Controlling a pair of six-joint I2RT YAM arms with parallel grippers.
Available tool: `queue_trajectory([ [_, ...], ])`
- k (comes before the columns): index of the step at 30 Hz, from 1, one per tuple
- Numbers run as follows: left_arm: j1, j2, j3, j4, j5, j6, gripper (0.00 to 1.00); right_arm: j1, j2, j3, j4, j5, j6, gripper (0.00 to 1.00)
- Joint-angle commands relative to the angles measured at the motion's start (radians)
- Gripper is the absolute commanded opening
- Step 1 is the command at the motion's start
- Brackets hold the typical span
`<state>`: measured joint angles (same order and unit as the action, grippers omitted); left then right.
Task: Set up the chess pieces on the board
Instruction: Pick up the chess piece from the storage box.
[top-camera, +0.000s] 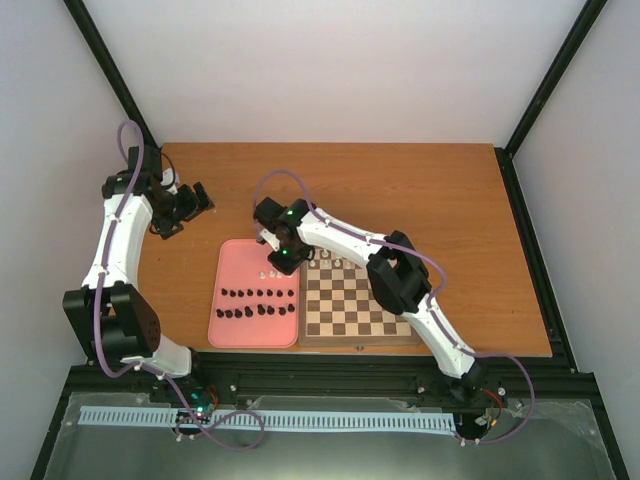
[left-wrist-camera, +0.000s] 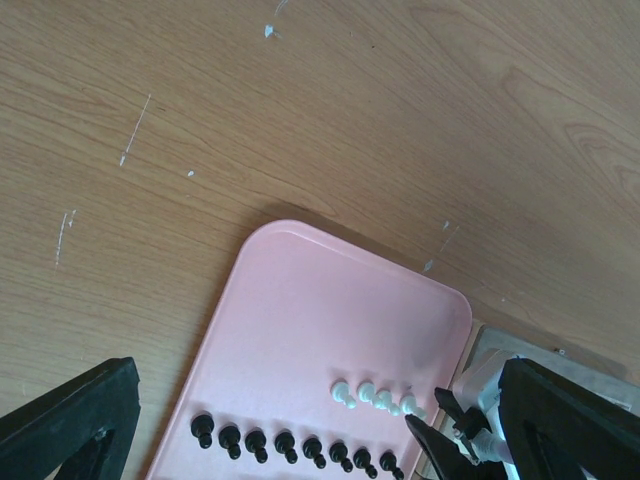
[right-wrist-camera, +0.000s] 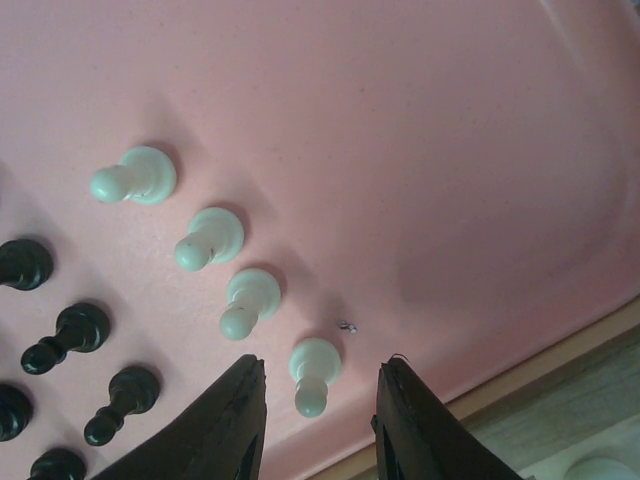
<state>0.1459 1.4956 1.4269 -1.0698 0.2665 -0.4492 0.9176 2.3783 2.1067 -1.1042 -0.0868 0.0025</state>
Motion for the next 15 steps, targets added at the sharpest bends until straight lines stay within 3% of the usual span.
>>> queue_trajectory([
  [1,0.004,0.007,0.017,0.013,0.006,-0.006,1.00,-0.002,0.031,0.028,-0.026,-0.007,-0.012,0.32],
  [9,0.004,0.018,0.020,0.013,0.008,-0.007,1.00,-0.002,0.043,0.027,-0.030,-0.022,-0.013,0.30],
  [15,0.004,0.020,0.019,0.013,0.007,-0.007,1.00,-0.003,0.047,0.033,-0.032,-0.022,-0.014,0.17],
])
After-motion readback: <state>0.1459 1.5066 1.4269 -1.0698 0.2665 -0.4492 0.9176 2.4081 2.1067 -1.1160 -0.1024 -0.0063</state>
